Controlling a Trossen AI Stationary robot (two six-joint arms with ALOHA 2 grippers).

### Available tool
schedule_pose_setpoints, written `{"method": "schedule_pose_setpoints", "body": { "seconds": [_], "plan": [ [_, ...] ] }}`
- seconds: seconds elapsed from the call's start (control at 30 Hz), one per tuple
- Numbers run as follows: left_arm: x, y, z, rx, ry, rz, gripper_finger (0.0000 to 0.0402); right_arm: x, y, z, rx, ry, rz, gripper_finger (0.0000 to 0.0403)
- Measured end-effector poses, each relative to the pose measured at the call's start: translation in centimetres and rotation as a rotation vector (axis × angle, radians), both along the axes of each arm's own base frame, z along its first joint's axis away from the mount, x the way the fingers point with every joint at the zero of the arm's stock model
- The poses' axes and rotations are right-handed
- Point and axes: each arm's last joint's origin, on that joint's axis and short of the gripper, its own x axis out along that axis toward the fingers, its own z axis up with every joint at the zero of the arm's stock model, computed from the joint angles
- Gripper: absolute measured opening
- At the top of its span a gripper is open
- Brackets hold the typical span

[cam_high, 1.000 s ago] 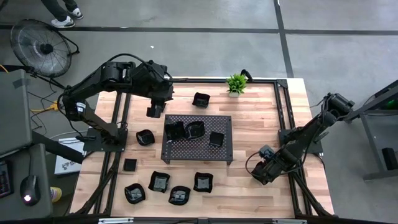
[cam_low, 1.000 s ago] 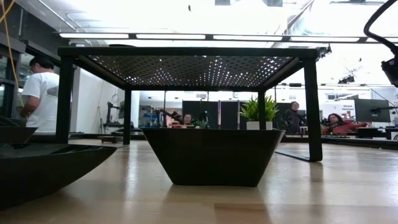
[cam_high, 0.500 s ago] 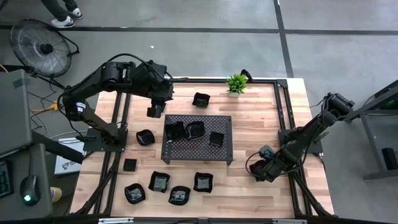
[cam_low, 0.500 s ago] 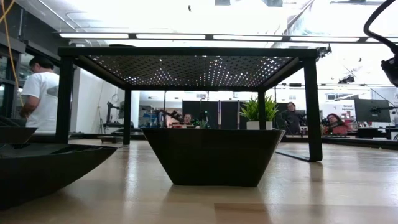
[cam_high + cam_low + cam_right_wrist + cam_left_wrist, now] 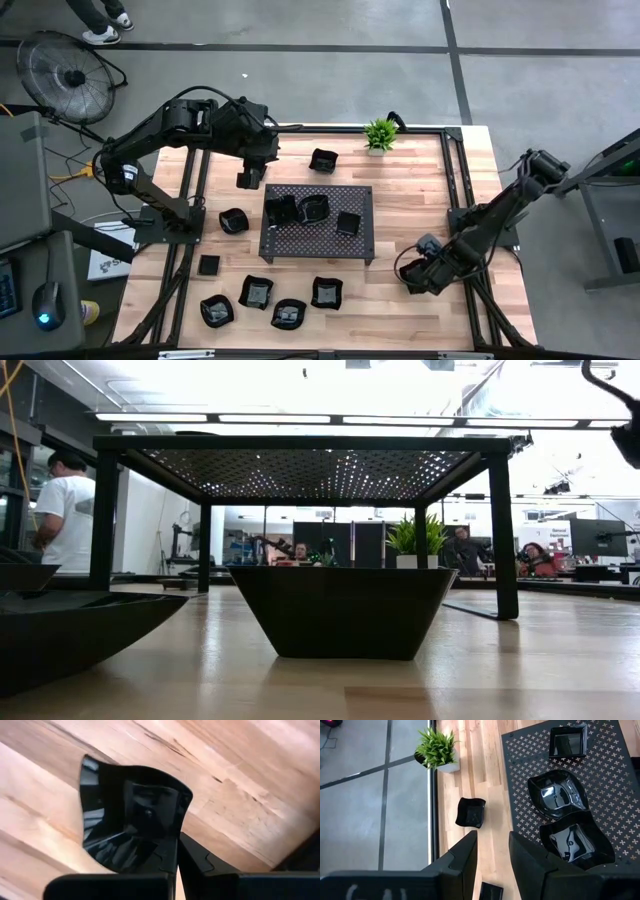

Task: Pick & Place Mini shaped plates
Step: Stack the distorted square plate on top of the distorted square plate on the shelf

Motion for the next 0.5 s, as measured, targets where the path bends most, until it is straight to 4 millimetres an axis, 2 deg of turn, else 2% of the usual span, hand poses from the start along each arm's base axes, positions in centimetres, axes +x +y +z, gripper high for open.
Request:
{"method": "schedule_pose_setpoints", "body": {
  "seconds": [0.2,0.5],
  "plan": [
    [0.0,0.0,0.0,-0.002,-0.002,0.002,0.0108,0.5,0.3,3.7,-0.071,-0.021,-0.004,0.0002],
    [0.1,0.0,0.1,-0.001,-0.011,0.003,0.0108,1.0,-0.1,11.2,-0.227,-0.154,-0.001,0.0001]
  ]
}}
